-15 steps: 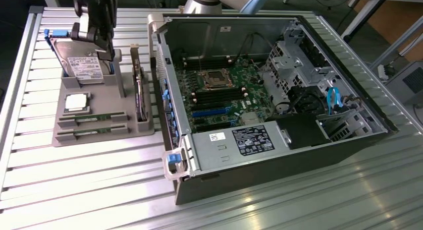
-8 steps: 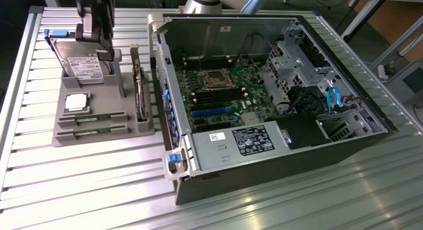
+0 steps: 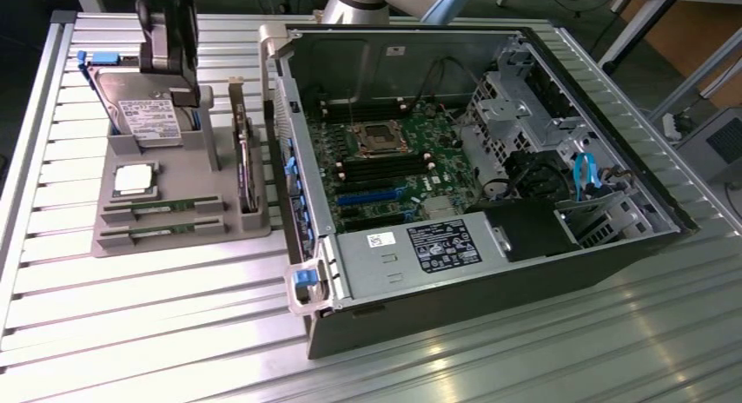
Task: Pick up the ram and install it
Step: 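Pick up the ram and move it above insertion slot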
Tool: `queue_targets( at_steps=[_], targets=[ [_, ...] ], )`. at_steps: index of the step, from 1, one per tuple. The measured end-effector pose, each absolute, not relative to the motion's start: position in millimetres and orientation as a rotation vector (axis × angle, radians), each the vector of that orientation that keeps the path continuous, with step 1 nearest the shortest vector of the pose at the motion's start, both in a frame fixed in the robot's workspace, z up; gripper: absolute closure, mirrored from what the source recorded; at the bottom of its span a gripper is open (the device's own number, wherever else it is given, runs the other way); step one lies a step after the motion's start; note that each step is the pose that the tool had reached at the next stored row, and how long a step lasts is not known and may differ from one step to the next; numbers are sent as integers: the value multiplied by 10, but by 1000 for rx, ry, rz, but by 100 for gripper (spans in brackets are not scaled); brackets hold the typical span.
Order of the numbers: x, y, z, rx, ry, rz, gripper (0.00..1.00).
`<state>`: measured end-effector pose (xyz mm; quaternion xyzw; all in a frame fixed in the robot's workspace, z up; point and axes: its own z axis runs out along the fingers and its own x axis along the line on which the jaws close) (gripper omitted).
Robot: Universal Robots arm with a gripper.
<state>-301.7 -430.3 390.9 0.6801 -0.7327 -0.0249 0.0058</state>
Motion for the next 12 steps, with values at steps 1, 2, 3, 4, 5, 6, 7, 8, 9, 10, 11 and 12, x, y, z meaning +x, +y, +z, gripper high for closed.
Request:
queue_targets(
  at_steps=[1,2,3,4,5,6,7,8,9,10,11,12],
  targets=[
    [-3017,-4303,3909,2136,-2286,-78,90],
    [-3017,-4303,3909,2143,-2279,-78,90],
    [-3017,-4303,3909,2148,-2274,-78,90],
    [-3017,-4303,3909,2154,-2268,-78,90],
    [-3017,-4303,3909,2158,-2265,-78,90],
    [-3017,-4303,3909,2158,-2265,-78,90],
    [-3017,-4303,3909,2158,-2265,-78,90],
    [-3017,-4303,3909,2158,-2265,-77,90],
    [-3017,-4303,3909,2158,-2265,-78,90],
    [-3017,-4303,3909,2158,-2265,-78,90],
    [-3017,-4303,3909,2158,-2265,-77,90],
    [-3017,-4303,3909,2158,-2265,-77,90]
  ],
)
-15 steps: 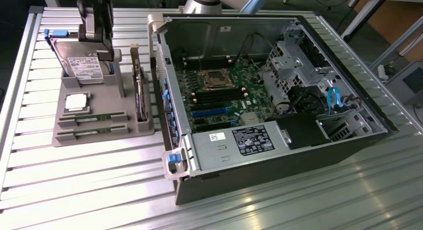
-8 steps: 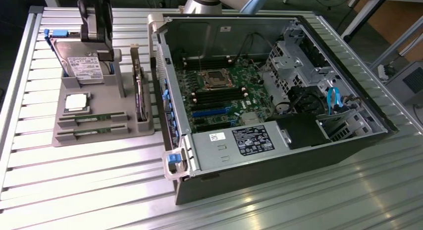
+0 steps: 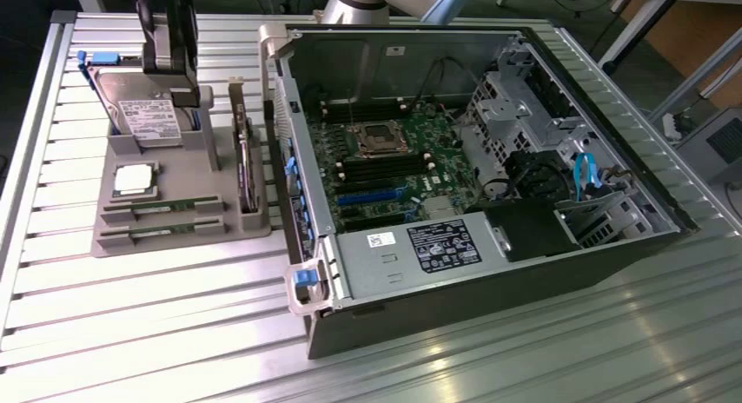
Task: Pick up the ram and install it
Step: 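Pick up the ram and move it above insertion slot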
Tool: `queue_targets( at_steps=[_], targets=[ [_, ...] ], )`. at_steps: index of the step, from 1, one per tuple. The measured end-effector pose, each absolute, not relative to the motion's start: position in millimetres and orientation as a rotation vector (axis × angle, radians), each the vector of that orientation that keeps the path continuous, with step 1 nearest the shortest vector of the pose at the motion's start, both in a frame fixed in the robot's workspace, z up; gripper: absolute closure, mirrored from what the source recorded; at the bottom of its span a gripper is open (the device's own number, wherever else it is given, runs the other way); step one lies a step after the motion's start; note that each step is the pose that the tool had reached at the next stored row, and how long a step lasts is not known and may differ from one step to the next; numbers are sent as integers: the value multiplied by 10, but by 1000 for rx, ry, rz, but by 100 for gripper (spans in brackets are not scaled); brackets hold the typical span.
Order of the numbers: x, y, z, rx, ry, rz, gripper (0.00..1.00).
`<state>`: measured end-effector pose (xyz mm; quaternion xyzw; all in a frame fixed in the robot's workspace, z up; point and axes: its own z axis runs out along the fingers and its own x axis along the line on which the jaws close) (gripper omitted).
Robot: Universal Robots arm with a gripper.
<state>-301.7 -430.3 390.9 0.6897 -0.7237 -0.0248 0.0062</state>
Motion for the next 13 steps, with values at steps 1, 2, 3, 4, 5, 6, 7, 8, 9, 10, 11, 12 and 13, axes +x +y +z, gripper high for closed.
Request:
queue_targets(
  at_steps=[1,2,3,4,5,6,7,8,9,10,11,12,13],
  targets=[
    [-3017,-4303,3909,2158,-2265,-78,90],
    [-3017,-4303,3909,2158,-2265,-78,90],
    [-3017,-4304,3909,2158,-2265,-78,90],
    [-3018,-4305,3909,2158,-2265,-78,89],
    [-3017,-4307,3909,2158,-2265,-78,83],
    [-3017,-4308,3909,2158,-2265,-78,77],
    [-3017,-4308,3909,2158,-2265,-78,77],
    [-3017,-4308,3909,2158,-2265,-77,70],
    [-3017,-4308,3909,2158,-2265,-78,70],
    [-3017,-4308,3909,2158,-2265,-77,70],
    [-3017,-4308,3909,2158,-2265,-77,70],
    [-3017,-4308,3909,2158,-2265,-78,70],
    [-3017,-4308,3909,2158,-2265,-78,70]
  ],
)
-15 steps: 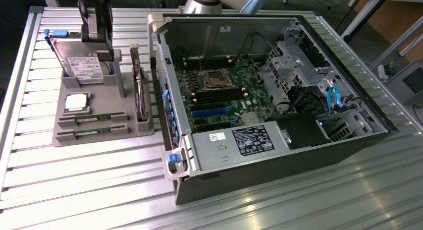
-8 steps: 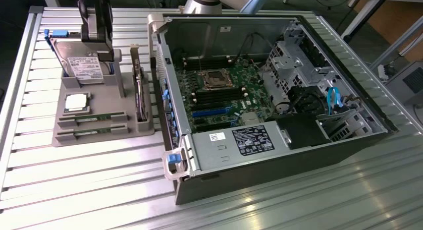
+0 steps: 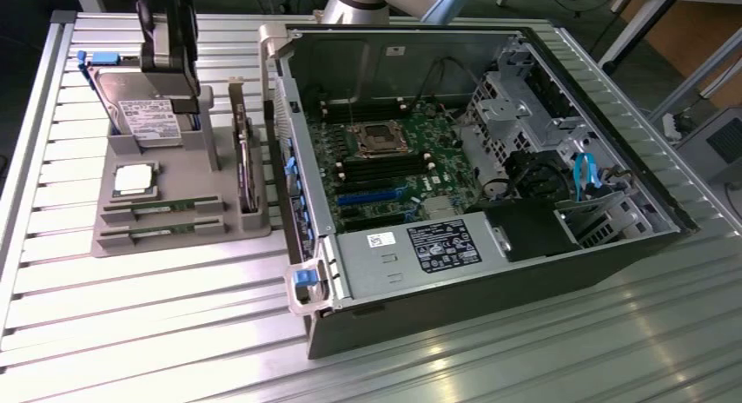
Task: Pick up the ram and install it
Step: 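Pick up the ram and move it above insertion slot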
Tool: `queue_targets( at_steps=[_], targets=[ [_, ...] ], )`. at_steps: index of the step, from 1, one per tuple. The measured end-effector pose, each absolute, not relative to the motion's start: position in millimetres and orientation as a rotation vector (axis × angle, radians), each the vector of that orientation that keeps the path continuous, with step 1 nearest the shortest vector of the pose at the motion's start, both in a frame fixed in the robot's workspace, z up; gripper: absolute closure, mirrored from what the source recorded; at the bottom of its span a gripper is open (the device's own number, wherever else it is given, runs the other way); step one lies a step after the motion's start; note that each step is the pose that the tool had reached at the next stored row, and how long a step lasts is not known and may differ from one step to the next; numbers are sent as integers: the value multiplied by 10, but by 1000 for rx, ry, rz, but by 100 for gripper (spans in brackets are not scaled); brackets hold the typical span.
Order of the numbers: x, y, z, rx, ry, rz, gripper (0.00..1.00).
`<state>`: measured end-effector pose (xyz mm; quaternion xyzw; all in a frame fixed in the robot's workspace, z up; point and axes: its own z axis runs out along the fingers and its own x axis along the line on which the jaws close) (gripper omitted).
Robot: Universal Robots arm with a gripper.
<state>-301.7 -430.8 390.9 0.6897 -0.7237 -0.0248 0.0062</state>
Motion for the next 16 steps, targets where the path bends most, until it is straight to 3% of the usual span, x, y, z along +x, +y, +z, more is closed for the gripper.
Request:
queue_targets(
  at_steps=[16],
  targets=[
    [-3027,-4310,3867,2158,-2265,-78,70]
  ],
)
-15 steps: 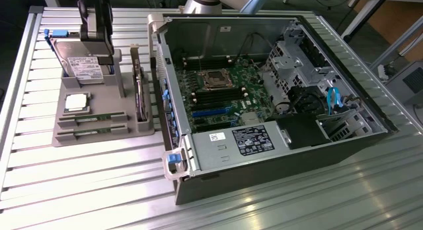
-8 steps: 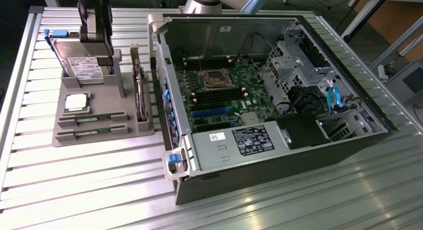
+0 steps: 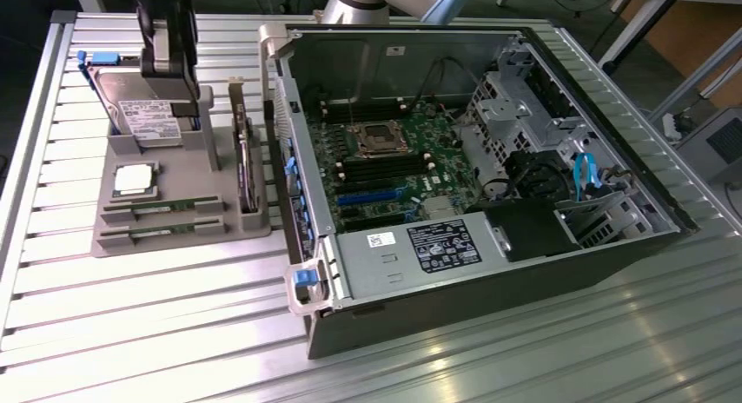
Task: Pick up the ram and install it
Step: 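Pick up the ram and move it above insertion slot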
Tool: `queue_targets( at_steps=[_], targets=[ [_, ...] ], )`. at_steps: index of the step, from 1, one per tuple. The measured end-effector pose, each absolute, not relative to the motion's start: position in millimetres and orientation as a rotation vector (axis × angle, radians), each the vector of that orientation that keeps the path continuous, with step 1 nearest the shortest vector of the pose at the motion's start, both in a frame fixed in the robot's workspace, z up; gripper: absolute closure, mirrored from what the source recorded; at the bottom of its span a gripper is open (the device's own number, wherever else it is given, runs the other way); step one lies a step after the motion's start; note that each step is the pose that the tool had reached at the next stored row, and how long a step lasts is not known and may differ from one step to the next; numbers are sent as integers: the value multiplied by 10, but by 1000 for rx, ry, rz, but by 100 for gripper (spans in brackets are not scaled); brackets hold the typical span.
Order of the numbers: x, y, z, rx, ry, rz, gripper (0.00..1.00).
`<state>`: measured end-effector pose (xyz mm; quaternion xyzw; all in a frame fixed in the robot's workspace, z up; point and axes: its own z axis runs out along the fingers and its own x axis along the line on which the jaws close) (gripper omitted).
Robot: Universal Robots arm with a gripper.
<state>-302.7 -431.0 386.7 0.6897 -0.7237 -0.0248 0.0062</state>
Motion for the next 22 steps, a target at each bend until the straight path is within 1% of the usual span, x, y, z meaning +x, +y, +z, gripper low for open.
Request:
queue_targets(
  at_steps=[3,22],
  targets=[
    [-3027,-4311,3823,2158,-2265,-78,70],
    [-3027,-4312,3786,2158,-2265,-78,70]
  ],
)
